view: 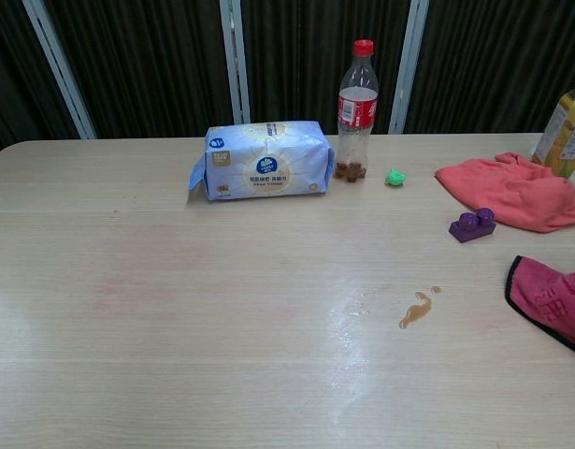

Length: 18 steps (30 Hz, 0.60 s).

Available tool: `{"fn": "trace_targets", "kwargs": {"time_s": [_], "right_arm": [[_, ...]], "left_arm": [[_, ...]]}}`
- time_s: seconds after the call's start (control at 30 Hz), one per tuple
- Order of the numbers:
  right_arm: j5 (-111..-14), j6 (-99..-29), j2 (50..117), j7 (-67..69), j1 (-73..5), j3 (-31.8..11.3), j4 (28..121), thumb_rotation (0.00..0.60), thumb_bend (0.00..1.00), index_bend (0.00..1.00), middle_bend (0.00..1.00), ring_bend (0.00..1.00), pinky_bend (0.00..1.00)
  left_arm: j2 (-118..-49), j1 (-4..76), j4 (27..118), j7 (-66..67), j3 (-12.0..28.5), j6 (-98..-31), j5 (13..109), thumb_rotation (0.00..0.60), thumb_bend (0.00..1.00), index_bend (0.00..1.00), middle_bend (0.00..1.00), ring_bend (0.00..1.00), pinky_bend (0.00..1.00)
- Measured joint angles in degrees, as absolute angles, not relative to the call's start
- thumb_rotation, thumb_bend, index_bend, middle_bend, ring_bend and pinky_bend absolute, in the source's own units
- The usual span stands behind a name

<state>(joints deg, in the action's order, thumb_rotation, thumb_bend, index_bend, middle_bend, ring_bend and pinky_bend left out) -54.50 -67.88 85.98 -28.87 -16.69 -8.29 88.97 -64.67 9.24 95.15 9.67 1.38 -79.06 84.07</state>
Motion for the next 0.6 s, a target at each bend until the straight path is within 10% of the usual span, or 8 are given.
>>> {"fn": "trace_targets", "kwargs": {"time_s": [0.37, 0.6], "right_arm": [[-56.5, -69.0, 90.4, -26.6, -17.5, -8.3, 81.4, 0.600, 0.40, 0.67, 0.57, 0.47, 0.61], [-58.8, -69.5, 91.8, -23.6, -17.3, -8.1, 78.9, 0.600, 0.43, 0.75, 0.65, 0.56, 0.71]], "left_arm": [[-64.5, 9.7, 95.2, 8.7, 1.7, -78.2, 83.3, 0.600, 0.00, 0.01, 0.00, 0.00, 0.00], [-64.5, 9.8, 95.2, 8.2, 1.7, -77.9, 83.1, 0.600, 0.00, 0.02, 0.00, 0.00, 0.00]]}}
